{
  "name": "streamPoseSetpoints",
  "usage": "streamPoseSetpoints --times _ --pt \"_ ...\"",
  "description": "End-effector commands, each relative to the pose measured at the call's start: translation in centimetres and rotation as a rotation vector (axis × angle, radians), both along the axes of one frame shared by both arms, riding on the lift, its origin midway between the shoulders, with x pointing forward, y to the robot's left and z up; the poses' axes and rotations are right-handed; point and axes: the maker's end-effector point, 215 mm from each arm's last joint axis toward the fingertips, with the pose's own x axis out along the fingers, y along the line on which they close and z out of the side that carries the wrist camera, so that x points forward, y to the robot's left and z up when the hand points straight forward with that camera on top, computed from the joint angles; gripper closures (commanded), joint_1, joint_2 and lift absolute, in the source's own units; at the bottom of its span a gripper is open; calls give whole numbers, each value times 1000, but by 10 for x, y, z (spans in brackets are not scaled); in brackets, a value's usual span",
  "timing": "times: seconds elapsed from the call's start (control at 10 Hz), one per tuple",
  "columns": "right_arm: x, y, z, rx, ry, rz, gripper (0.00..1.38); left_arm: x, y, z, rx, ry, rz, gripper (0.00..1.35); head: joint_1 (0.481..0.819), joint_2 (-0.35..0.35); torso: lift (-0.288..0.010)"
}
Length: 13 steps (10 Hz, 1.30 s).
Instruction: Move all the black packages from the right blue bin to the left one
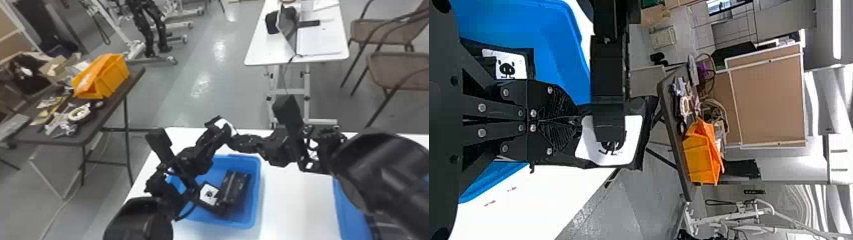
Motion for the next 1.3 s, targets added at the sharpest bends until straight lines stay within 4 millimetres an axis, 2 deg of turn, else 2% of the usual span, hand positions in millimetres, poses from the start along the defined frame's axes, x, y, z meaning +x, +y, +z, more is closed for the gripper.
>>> streamPoseSetpoints --times 0.0,0.3,0.4,0.5,0.6,0.7,0.8,0.9,1.0,1.2 --pt "0 0 0 1 0 0 1288 -1 18 2 42 -22 63 1225 695 350 -43" --pt "-2 2 0 3 0 3 1288 -4 18 -2 22 -25 83 1225 695 350 -43" --pt "-2 2 2 14 -8 3 1181 -5 17 -2 7 -23 83 1225 695 350 -43" --pt "2 -2 5 21 -22 -10 556 -7 20 -1 5 -30 93 1225 695 350 -43" --pt "13 -19 9 39 -29 -60 50 -9 27 1 26 -45 107 1225 695 350 -43" --pt "26 -52 8 80 0 -159 62 -15 37 3 69 -63 127 1225 695 350 -43" --pt "40 -92 12 113 7 -279 191 -23 43 4 143 -75 134 1225 695 350 -43" --pt "52 -128 20 130 -13 -388 269 -34 46 -5 215 -44 128 1225 695 350 -43" --pt "57 -155 26 149 -22 -459 309 -46 42 -14 246 -32 117 1225 695 348 -43" --pt "62 -190 32 162 -39 -537 315 -66 40 -34 371 -6 95 1220 695 305 -43"
